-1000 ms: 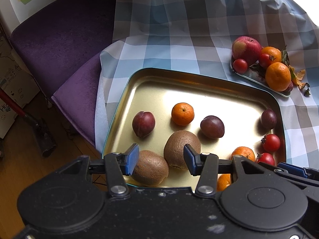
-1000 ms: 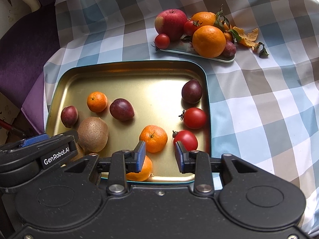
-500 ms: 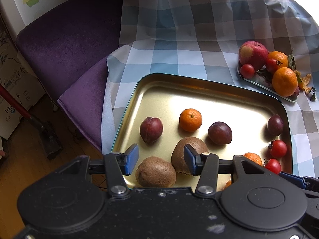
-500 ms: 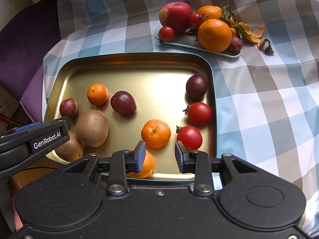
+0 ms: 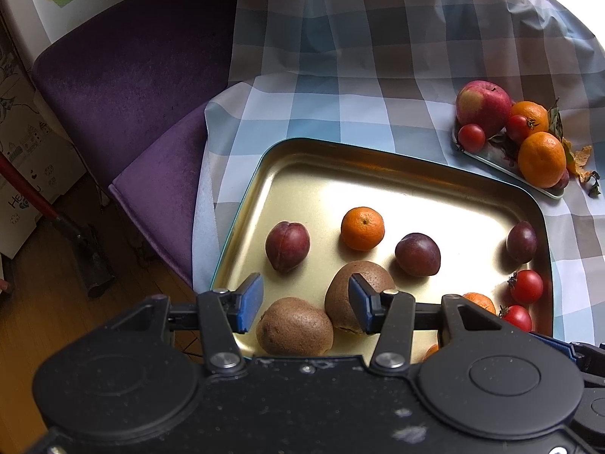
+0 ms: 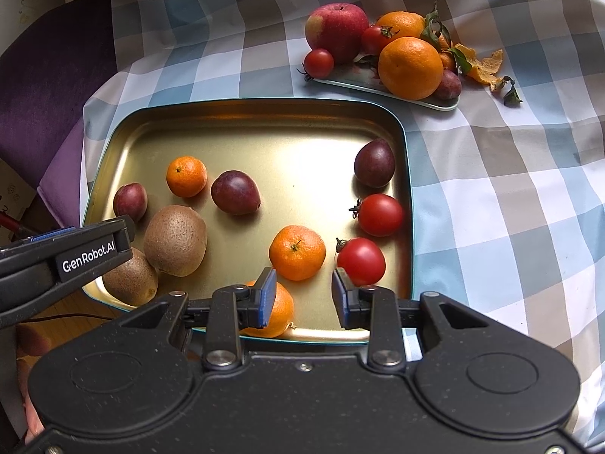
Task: Organize fruits
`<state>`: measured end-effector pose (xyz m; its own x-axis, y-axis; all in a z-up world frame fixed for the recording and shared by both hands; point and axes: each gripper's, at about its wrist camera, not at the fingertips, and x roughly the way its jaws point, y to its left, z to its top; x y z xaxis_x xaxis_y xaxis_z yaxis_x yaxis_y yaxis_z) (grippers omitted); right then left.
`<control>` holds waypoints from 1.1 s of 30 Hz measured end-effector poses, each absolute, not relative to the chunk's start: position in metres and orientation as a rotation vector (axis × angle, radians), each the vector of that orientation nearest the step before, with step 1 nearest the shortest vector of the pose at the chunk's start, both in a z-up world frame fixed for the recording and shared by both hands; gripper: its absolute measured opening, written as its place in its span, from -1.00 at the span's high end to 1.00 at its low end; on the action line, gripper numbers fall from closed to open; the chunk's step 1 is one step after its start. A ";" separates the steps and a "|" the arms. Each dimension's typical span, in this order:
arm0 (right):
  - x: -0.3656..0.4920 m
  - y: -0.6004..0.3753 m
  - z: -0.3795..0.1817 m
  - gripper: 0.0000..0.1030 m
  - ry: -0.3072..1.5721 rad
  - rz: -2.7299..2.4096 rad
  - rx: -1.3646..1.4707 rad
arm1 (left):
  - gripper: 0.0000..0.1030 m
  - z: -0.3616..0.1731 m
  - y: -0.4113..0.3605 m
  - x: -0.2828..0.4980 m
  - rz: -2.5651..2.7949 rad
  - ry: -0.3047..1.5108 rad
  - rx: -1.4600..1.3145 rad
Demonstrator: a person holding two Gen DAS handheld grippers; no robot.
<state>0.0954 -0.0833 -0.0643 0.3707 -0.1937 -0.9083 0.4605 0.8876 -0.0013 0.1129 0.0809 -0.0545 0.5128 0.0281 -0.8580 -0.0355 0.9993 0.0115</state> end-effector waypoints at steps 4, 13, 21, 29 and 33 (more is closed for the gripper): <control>0.095 -0.082 -0.064 0.20 1.115 -0.428 0.261 | 0.01 -0.055 0.081 0.113 0.038 1.034 -0.004; 0.094 -0.081 -0.061 0.20 1.108 -0.436 0.249 | 0.01 -0.055 0.079 0.112 0.035 1.038 -0.002; 0.093 -0.078 -0.060 0.20 1.111 -0.429 0.231 | 0.01 -0.056 0.076 0.112 0.029 1.040 0.000; 0.090 -0.082 -0.059 0.20 1.108 -0.440 0.237 | 0.01 -0.056 0.072 0.112 0.017 1.043 0.006; 0.088 -0.084 -0.058 0.20 1.106 -0.444 0.242 | 0.01 -0.056 0.068 0.112 0.008 1.044 0.012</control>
